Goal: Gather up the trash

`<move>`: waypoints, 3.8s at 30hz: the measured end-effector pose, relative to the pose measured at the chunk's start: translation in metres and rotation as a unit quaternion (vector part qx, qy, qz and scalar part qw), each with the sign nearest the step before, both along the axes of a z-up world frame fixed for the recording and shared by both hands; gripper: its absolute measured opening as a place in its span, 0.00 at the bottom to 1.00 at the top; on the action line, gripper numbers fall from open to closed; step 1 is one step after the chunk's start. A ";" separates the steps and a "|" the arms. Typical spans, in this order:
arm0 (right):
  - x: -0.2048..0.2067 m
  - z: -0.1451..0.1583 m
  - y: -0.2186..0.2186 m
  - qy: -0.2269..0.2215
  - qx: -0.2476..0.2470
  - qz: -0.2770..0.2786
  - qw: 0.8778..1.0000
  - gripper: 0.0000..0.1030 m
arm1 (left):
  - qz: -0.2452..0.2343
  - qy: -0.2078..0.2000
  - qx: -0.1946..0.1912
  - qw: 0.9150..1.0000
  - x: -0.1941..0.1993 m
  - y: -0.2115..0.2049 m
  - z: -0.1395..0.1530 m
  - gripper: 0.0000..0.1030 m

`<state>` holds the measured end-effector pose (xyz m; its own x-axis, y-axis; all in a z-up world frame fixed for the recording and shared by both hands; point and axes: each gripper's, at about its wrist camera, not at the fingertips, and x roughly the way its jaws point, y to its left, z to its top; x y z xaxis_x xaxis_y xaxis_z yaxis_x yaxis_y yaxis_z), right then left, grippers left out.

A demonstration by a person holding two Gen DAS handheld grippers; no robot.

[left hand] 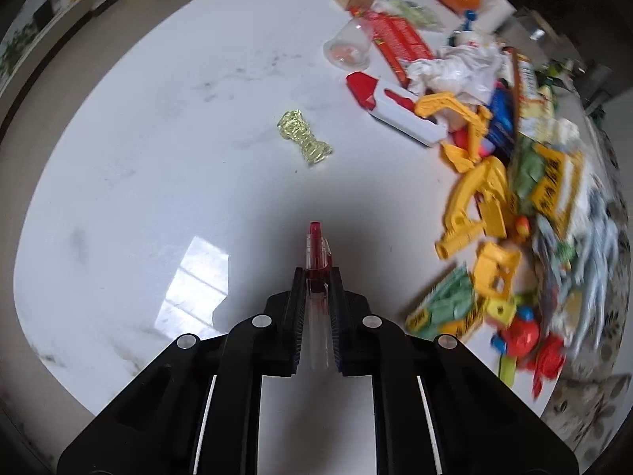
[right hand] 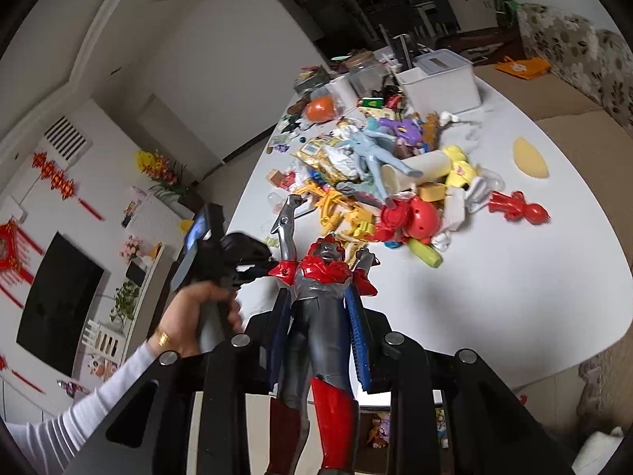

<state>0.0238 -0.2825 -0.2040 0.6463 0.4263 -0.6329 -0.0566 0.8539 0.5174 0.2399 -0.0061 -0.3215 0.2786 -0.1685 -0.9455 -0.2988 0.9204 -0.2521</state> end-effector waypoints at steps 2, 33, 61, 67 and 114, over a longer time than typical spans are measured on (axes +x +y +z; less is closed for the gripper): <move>0.002 -0.001 0.006 0.002 -0.001 0.012 1.000 0.27 | -0.031 -0.021 -0.010 0.999 -0.026 0.005 0.006 0.11; -0.068 -0.400 0.078 0.353 -0.179 0.073 0.915 0.80 | -0.214 0.228 0.042 0.949 -0.254 0.001 -0.321 0.65; -0.037 0.015 0.092 0.014 -0.179 0.021 0.984 0.95 | -0.111 -0.186 0.115 0.970 -0.233 0.049 0.120 0.70; -0.050 0.127 0.093 -0.123 -0.195 -0.037 0.972 0.95 | -0.095 -0.310 0.149 0.934 -0.237 0.045 0.231 0.82; -0.079 0.215 0.080 -0.207 -0.201 -0.079 0.954 0.95 | -0.064 -0.415 0.177 0.890 -0.260 0.012 0.330 0.89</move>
<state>-0.0549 -0.2024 0.0110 0.9128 0.0793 -0.4006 -0.0391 0.9934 0.1074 -0.0202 0.0056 0.0082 0.9060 0.0185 -0.4229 -0.0321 0.9992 -0.0250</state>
